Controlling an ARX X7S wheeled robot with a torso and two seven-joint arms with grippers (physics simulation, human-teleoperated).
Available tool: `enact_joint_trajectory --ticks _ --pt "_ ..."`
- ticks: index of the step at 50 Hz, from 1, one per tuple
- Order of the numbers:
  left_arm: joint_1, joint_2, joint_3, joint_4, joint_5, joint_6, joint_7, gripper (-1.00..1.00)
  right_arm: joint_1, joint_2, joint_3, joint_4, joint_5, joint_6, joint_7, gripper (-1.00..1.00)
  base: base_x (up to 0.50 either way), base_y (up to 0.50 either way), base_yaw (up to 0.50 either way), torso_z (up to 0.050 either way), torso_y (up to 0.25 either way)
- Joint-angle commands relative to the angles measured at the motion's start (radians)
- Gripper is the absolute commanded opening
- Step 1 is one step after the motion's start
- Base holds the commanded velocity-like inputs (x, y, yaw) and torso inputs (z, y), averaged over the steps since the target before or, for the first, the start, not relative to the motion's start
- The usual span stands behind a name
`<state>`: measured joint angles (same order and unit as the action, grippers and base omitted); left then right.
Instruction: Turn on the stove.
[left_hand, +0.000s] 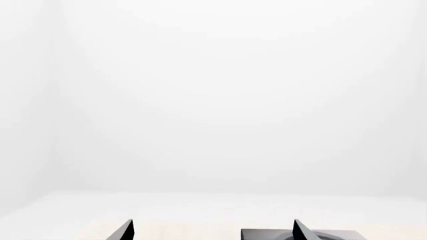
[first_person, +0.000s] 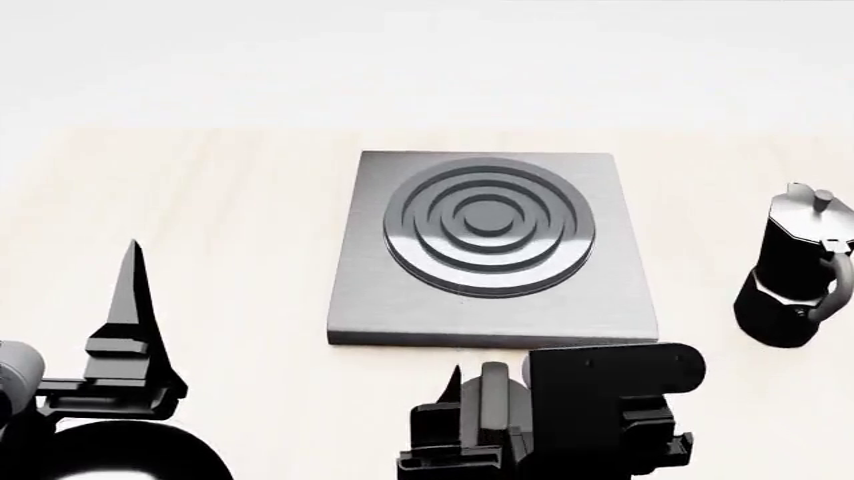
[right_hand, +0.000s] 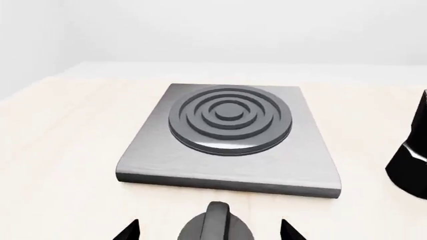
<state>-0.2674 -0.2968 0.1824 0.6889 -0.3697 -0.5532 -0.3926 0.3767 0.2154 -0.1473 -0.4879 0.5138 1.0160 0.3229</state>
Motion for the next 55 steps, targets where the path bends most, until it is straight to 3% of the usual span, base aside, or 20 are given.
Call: enact_joint_trajectory --ticks 1,55 --pt "-0.001 -0.003 0.003 -0.008 -0.001 0.006 -0.003 1.0 0.016 -0.004 -0.005 0.043 0.009 0.019 0.007 1.0 0.0 0.0 0.0 0.0 0.0" --pt "0.027 -0.018 0.029 -0.031 0.009 0.063 -0.015 1.0 0.065 -0.011 -0.03 0.253 0.022 -0.012 -0.006 1.0 0.0 0.0 0.0 0.0 0.0"
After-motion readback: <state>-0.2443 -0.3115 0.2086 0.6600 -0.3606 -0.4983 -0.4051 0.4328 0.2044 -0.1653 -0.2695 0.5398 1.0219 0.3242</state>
